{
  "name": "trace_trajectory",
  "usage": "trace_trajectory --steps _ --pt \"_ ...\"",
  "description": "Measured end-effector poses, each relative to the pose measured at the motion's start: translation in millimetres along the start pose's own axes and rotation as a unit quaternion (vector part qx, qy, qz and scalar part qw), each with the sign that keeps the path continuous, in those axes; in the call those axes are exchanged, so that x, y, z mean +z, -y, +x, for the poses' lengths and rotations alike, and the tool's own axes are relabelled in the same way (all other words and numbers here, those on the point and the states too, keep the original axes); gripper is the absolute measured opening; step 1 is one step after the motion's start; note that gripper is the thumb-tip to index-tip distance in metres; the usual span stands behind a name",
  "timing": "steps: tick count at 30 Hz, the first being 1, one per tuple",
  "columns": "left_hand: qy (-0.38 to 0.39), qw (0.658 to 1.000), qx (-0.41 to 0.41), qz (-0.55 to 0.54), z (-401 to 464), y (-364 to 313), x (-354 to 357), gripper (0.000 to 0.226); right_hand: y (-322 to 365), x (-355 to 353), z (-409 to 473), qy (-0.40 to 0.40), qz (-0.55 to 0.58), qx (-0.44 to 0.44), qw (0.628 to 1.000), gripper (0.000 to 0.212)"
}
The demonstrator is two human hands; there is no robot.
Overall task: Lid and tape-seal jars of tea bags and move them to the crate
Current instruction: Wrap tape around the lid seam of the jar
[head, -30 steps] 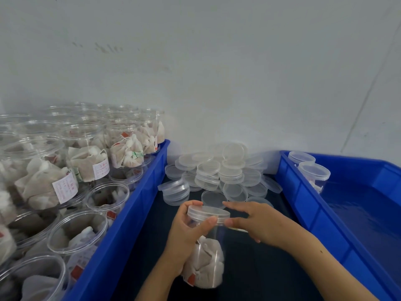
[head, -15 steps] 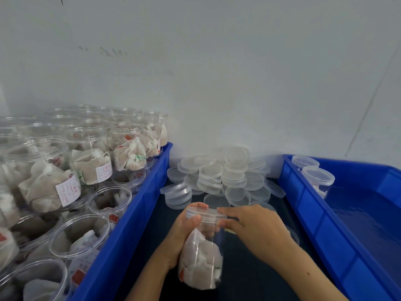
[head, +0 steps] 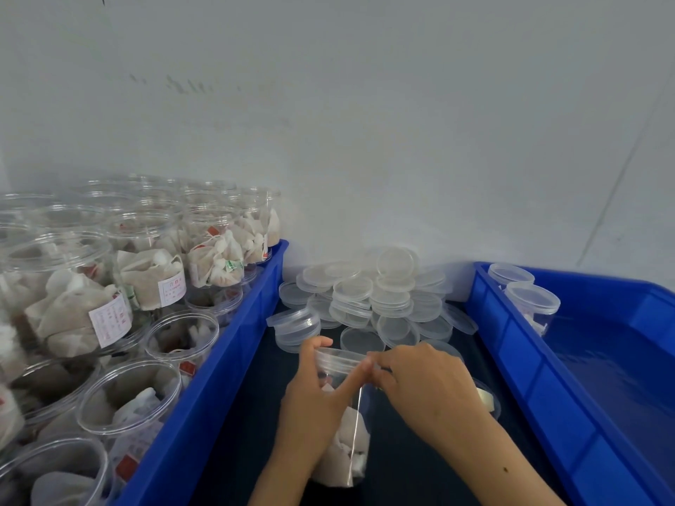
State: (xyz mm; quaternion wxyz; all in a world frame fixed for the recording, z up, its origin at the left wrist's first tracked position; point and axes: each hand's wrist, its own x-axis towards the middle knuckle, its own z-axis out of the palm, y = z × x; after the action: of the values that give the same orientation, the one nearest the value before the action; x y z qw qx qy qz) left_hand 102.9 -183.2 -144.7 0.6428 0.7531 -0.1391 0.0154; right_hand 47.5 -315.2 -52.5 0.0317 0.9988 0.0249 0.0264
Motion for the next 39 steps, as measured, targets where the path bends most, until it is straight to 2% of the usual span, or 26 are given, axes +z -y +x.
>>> trace_trajectory --steps 2,5,8,11,13,15,18,21,25,27,30,32,35,39 --pt "-0.028 1.0 0.006 -0.01 -1 0 4 0.063 2 -1 -2 0.002 -0.011 -0.007 1.0 0.027" --pt "-0.03 0.999 0.019 -0.02 2 -1 4 0.062 -1 0 -6 0.013 0.022 -0.013 1.0 0.025" --pt "-0.026 0.999 0.02 -0.019 5 0 2 0.06 -7 3 -7 0.031 0.146 0.006 0.989 0.026" --pt "-0.022 0.998 0.014 -0.052 6 4 -2 0.052 -17 4 -6 0.059 0.283 0.062 0.955 0.039" --pt "-0.021 0.996 0.009 -0.084 7 5 -6 0.052 -23 2 -6 0.077 0.324 0.101 0.938 0.038" --pt "-0.016 0.995 0.008 -0.1 8 4 -7 0.057 -25 3 -7 0.104 0.308 0.124 0.938 0.036" --pt "-0.01 0.995 0.013 -0.097 7 3 -7 0.062 -23 8 -7 0.14 0.255 0.132 0.948 0.043" --pt "-0.01 0.994 0.016 -0.112 6 1 -7 0.062 -17 8 -9 0.121 0.235 0.13 0.956 0.041" --pt "-0.008 0.991 0.013 -0.135 8 1 -10 0.063 -9 3 -9 0.095 0.117 0.106 0.983 0.04" --pt "-0.007 0.99 0.01 -0.142 9 2 -12 0.064 -10 9 -3 0.089 0.119 0.113 0.982 0.035" --pt "0.004 0.987 0.007 -0.16 10 3 -15 0.063 -7 10 0 0.104 0.149 0.137 0.974 0.042" --pt "0.018 0.986 0.001 -0.169 10 3 -17 0.062 -5 9 0 0.102 0.147 0.121 0.976 0.04" --pt "0.038 0.984 -0.006 -0.175 10 5 -21 0.061 -5 12 2 0.085 0.169 0.099 0.977 0.024" --pt "0.052 0.981 -0.019 -0.184 12 8 -25 0.054 -5 19 4 0.059 0.224 0.086 0.969 0.038"
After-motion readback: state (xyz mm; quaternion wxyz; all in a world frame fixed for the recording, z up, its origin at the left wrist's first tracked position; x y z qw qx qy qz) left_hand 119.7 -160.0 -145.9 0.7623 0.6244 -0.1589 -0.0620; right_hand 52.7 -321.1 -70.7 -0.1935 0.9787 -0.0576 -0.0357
